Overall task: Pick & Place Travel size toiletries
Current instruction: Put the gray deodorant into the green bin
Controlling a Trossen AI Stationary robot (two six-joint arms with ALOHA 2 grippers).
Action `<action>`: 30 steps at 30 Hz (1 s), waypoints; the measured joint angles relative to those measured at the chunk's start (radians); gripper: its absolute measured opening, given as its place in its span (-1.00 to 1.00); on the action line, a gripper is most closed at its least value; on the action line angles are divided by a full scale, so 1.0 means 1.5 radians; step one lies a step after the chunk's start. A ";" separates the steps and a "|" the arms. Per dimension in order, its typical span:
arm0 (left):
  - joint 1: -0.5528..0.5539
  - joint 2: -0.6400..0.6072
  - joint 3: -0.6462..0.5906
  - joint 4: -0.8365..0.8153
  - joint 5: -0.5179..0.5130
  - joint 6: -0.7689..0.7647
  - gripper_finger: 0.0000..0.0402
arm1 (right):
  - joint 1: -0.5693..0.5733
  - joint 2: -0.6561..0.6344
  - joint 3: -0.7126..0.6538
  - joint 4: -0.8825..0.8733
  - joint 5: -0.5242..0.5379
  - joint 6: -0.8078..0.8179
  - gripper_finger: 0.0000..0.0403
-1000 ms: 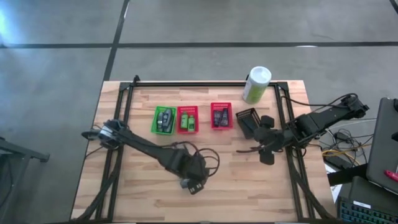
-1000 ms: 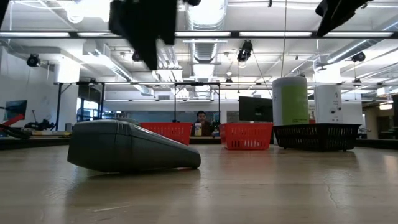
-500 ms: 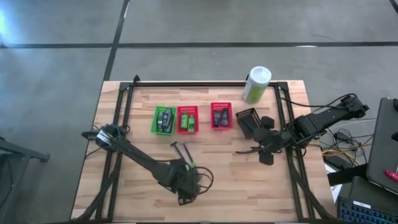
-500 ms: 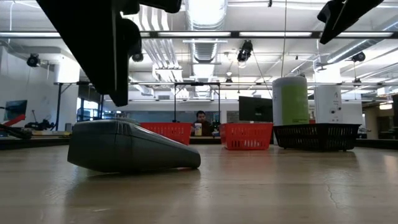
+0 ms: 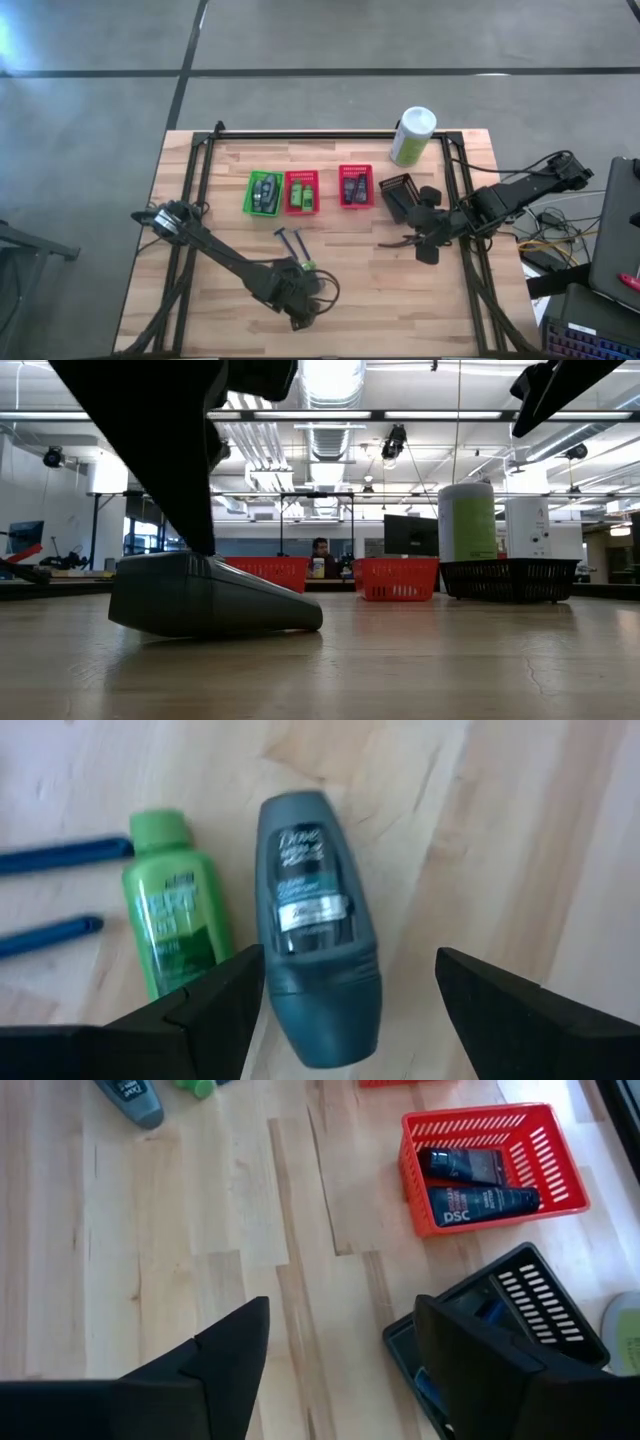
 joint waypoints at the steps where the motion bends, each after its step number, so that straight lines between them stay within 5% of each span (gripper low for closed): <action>1: 0.000 0.000 -0.004 0.000 0.002 -0.013 0.48 | 0.000 0.000 0.000 0.000 0.000 -0.003 0.24; 30: 0.025 -0.001 -0.122 0.111 0.010 -0.063 0.41 | 0.000 0.000 0.000 0.000 0.037 -0.020 0.62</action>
